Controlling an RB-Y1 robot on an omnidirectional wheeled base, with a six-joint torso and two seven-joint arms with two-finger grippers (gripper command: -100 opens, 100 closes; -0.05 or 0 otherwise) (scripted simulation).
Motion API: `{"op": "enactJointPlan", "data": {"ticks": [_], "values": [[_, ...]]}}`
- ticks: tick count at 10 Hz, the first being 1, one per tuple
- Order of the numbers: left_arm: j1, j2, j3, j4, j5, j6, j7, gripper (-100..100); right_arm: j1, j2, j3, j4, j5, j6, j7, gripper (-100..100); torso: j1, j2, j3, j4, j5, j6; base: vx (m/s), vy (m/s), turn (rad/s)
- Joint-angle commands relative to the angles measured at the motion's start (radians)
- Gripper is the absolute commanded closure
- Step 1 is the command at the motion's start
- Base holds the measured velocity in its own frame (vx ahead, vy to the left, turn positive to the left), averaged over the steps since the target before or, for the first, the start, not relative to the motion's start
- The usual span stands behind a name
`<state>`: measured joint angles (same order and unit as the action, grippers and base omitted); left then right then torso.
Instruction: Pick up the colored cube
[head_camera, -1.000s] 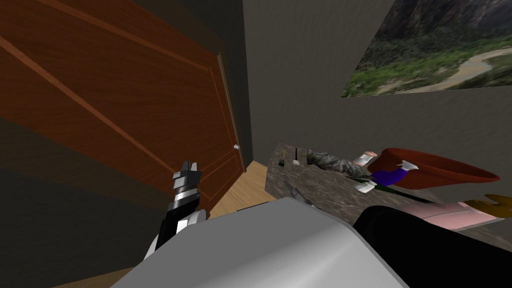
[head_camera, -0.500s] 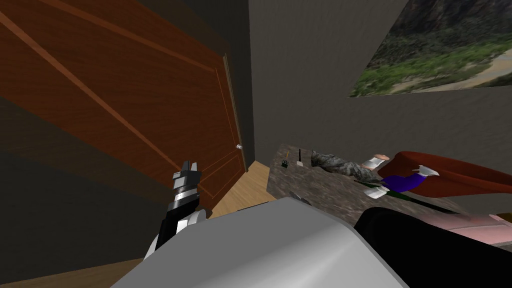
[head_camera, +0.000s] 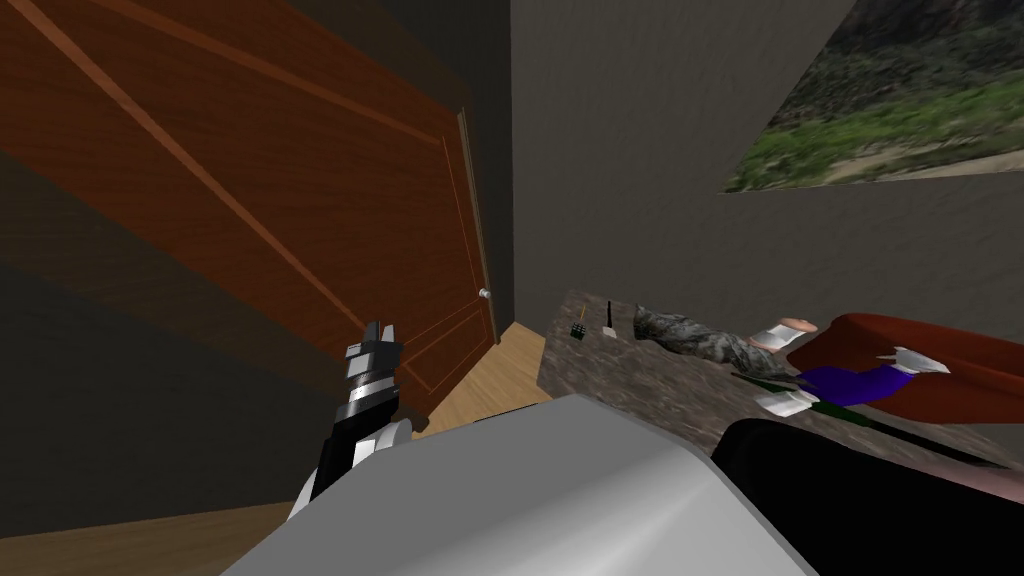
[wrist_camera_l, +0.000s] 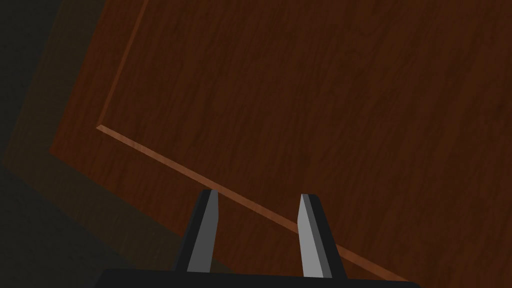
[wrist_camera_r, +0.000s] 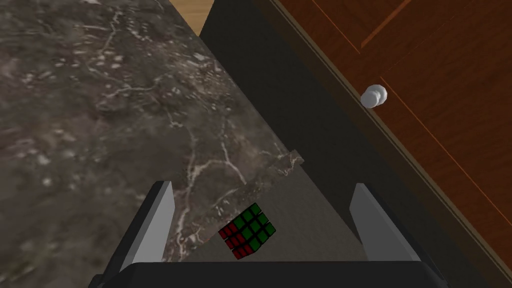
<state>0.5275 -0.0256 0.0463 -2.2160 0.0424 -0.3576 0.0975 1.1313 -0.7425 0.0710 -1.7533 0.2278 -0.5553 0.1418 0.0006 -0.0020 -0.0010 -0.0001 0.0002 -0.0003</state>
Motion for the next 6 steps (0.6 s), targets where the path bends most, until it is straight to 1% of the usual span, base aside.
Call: {"op": "enactJointPlan", "data": {"ticks": [1,2,3,4,5,6], "values": [[0.000,0.000,0.000,0.000,0.000,0.000,0.000,0,0.020,-0.050,-0.006,0.015,0.006,-0.003,0.001,-100,0.000,0.000,0.000,0.000,0.000,0.000,0.024,0.017,0.062],[0.000,0.000,0.000,0.000,0.000,0.000,0.000,0,0.050,-0.077,-0.009,0.053,0.024,-0.010,0.009,-100,0.000,0.000,0.000,0.000,0.000,0.000,0.034,0.027,0.120],[0.000,0.000,0.000,0.000,0.000,0.000,0.000,0,0.050,-0.105,-0.009,0.053,0.024,-0.010,0.009,-100,0.000,0.000,0.000,0.000,0.000,0.000,0.030,0.021,0.049],[0.000,0.000,0.000,0.000,0.000,0.000,0.000,0,0.078,-0.137,-0.011,0.089,0.042,-0.017,0.017,-100,0.000,0.000,0.000,0.000,0.000,0.000,0.032,0.025,0.131],[0.000,0.000,0.000,0.000,0.000,0.000,0.000,0,0.078,-0.167,-0.011,0.089,0.042,-0.017,0.017,-100,0.000,-0.001,0.000,0.000,0.000,0.000,0.027,0.010,0.054],[0.000,0.000,0.000,0.000,0.000,0.000,0.000,0,0.104,-0.205,-0.014,0.121,0.060,-0.023,0.025,-100,0.000,0.000,0.000,0.000,0.000,0.000,0.032,0.022,0.109]]}}
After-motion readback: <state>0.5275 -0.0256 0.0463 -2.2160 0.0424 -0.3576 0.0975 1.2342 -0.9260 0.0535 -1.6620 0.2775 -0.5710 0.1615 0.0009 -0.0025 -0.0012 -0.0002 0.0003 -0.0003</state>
